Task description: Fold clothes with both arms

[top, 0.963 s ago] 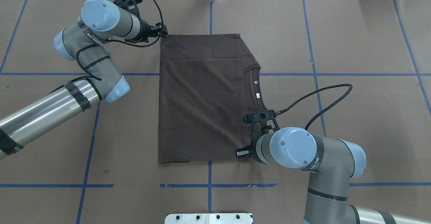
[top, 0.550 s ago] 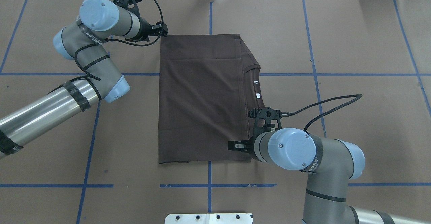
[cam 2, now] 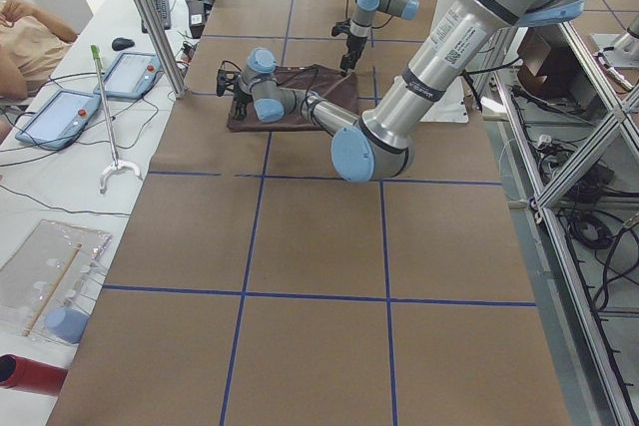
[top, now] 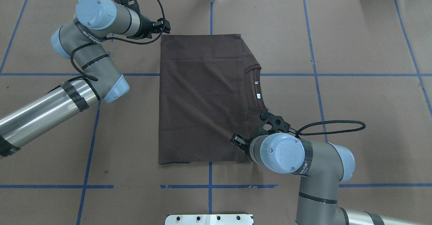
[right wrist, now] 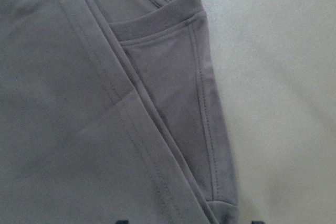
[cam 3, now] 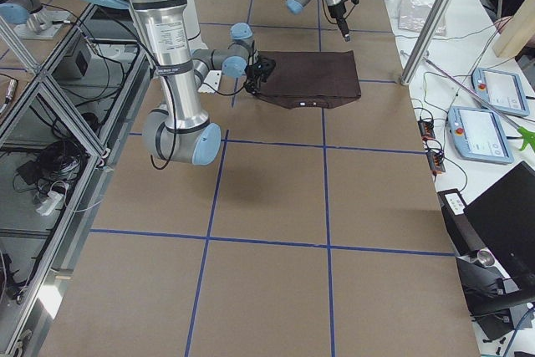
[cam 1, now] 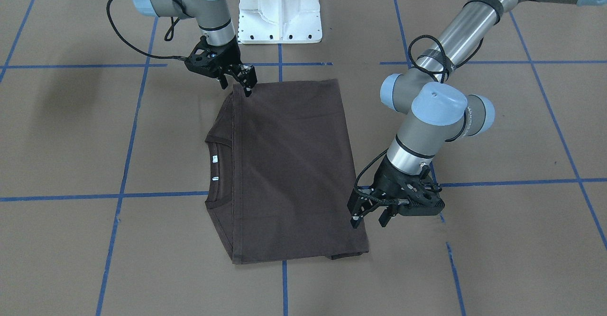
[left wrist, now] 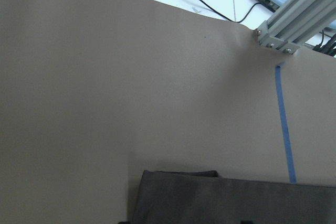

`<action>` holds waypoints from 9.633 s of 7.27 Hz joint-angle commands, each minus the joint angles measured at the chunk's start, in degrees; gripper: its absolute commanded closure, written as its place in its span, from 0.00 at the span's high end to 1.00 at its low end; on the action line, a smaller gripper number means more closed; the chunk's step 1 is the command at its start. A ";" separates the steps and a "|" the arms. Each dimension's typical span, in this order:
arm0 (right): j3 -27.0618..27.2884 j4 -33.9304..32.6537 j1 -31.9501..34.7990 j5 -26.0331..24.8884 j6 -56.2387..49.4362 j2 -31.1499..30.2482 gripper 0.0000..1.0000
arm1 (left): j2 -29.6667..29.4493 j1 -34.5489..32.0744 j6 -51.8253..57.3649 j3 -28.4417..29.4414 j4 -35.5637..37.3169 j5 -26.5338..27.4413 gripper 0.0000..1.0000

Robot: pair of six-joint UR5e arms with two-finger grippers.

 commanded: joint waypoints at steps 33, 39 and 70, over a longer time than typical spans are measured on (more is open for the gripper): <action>13.57 -10.16 -3.12 0.77 2.94 -2.22 0.00 | 27.58 34.31 -36.03 -49.66 26.17 14.59 0.00; 17.85 -16.61 6.32 1.30 -6.42 0.49 0.00 | 18.11 22.40 -28.52 -54.22 36.23 7.83 0.00; -7.86 -18.02 67.96 43.49 -101.10 -19.95 1.00 | 48.32 -40.66 74.51 -38.34 43.08 -32.71 1.00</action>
